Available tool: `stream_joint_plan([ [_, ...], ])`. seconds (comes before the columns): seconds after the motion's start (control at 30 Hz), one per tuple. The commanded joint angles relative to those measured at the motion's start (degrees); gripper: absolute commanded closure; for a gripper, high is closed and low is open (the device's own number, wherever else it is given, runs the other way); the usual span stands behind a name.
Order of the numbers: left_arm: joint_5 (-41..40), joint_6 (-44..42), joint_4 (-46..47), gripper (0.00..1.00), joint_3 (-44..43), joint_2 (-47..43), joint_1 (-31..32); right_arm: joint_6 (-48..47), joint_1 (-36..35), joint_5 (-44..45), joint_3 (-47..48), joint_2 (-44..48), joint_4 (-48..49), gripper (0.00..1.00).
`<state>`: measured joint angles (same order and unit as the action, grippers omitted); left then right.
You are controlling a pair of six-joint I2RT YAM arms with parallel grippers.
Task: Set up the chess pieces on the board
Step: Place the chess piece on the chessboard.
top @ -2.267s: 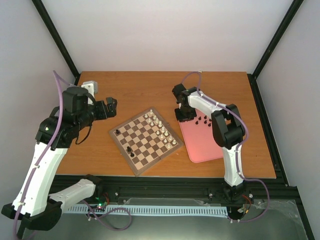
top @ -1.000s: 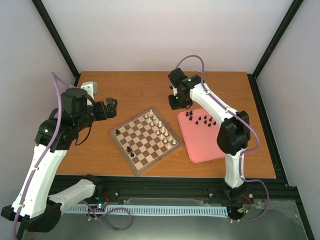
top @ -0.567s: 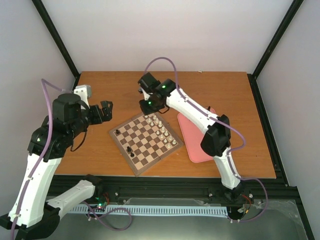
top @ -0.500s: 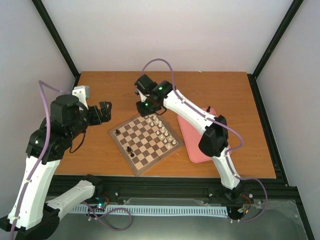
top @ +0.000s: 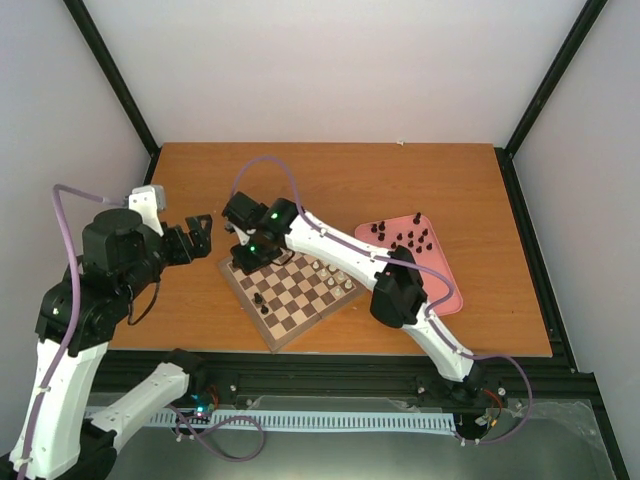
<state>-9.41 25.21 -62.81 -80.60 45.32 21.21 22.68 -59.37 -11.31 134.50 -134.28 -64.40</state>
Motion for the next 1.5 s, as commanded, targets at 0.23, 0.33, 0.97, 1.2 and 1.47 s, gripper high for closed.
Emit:
stream_joint_plan([
  [0.23,0.63,-1.04,-1.71,0.0,2.4,-2.07,-0.21,0.72,-2.29,3.54,1.83,-3.75,1.0,0.94],
  [0.33,0.77,-0.83,-1.41,0.0,3.16,-2.27,-0.21,0.56,-2.5,4.27,1.98,-4.78,1.74,0.94],
  [0.97,0.23,0.08,-0.11,0.0,6.51,-2.99,-0.2,-0.77,-2.17,5.77,6.74,-11.81,4.37,0.93],
  [1.2,-0.08,0.38,-0.38,0.0,7.12,-3.51,-0.21,-0.71,-1.65,5.08,7.18,-13.22,5.06,0.92],
  [1.47,-0.29,0.45,-0.13,0.0,7.86,-3.46,-0.21,-0.81,-1.21,4.4,8.26,-14.18,5.45,0.92],
])
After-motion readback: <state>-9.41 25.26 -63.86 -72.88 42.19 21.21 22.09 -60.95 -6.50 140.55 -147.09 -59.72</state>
